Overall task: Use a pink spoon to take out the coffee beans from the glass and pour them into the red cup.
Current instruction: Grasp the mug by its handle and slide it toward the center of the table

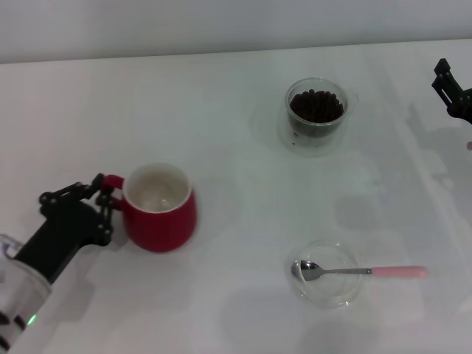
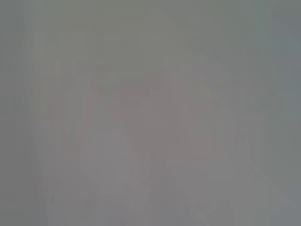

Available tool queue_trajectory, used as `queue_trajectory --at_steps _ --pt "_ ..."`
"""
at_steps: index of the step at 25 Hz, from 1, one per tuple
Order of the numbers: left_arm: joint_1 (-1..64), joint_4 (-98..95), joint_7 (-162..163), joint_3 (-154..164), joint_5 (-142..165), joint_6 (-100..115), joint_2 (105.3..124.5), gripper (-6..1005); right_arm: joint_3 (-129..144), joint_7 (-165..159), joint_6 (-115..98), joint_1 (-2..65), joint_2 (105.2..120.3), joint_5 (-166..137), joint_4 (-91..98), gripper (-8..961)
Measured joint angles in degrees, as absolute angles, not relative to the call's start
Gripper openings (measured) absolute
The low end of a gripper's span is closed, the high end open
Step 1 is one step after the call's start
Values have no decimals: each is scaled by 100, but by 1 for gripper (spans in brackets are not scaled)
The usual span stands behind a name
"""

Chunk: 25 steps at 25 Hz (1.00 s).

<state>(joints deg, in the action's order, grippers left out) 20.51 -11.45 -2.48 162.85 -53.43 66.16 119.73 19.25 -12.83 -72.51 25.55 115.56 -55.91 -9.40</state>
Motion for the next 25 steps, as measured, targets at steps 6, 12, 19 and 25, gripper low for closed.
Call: queue_trajectory --at_steps 6,12,19,25 --pt "2295 -1319 -251 16289 -5096 6411 11980 137 1924 -1283 -7251 2572 11557 -5598 -940 858" --pt "2503 -1400 -241 16285 -4809 6024 11986 150 1924 -1289 -7251 2578 11556 -5599 -941 857" --pt "2471 -1455 -254 16279 -4784 5912 11996 164 1924 -1296 -7251 2575 11556 -5599 -949 857" --pt "2315 -1522 -271 16275 -4721 5927 11993 177 1925 -1302 -7276 2575 11556 -5598 -949 858"
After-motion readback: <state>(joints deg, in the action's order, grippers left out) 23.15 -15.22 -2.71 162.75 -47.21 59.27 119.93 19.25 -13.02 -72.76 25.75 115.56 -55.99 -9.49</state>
